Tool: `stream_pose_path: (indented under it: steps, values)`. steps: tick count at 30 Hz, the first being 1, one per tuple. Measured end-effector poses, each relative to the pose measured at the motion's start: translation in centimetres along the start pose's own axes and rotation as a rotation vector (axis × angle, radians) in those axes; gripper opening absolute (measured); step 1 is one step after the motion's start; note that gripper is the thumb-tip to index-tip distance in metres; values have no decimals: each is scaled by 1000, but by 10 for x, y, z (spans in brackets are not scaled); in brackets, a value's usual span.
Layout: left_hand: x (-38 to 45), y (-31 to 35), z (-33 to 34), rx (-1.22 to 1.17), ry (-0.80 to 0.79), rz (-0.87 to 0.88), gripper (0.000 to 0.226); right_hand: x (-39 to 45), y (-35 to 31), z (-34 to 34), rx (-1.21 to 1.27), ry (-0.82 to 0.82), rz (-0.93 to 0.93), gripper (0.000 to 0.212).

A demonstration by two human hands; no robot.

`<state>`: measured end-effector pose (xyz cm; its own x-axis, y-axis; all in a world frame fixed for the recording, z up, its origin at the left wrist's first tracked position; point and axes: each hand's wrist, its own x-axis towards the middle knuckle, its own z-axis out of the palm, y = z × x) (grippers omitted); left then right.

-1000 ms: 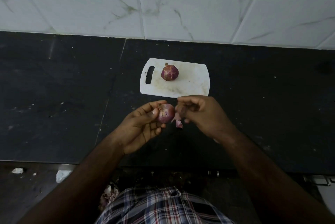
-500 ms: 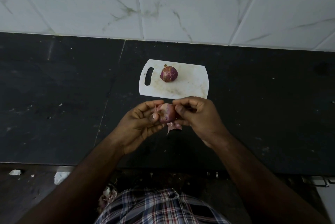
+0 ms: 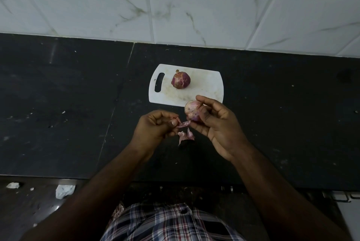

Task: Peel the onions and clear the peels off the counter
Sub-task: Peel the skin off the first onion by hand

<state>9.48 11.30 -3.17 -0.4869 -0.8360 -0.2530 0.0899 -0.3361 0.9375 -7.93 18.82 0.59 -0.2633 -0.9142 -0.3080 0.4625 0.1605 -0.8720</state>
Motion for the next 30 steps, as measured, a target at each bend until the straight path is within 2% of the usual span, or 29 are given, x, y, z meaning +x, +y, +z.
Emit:
stream_pose_path:
  steps: [5,8,10,13,16,21,26,30]
  values:
    - [9,-8,-2,214,78,-12,24,2,-1,-10,58,84,50,27]
    - [8,-4,1,408,2,-32,30,2,-1,-13,73,78,71,29]
    - [9,-3,0,540,-76,-22,35,1,0,-14,29,48,64,39]
    - [12,-2,0,636,-72,22,36,0,2,-15,-112,29,25,48]
    - [8,7,5,504,-35,84,36,-1,0,-15,-334,52,-57,45]
    - [3,19,14,74,-219,-14,56,-1,0,-9,-491,16,-200,39]
    - [1,24,10,-39,-252,-58,50,0,-3,-1,-598,-18,-243,39]
    - [1,25,9,-114,-251,-100,44,3,-4,2,-731,18,-320,36]
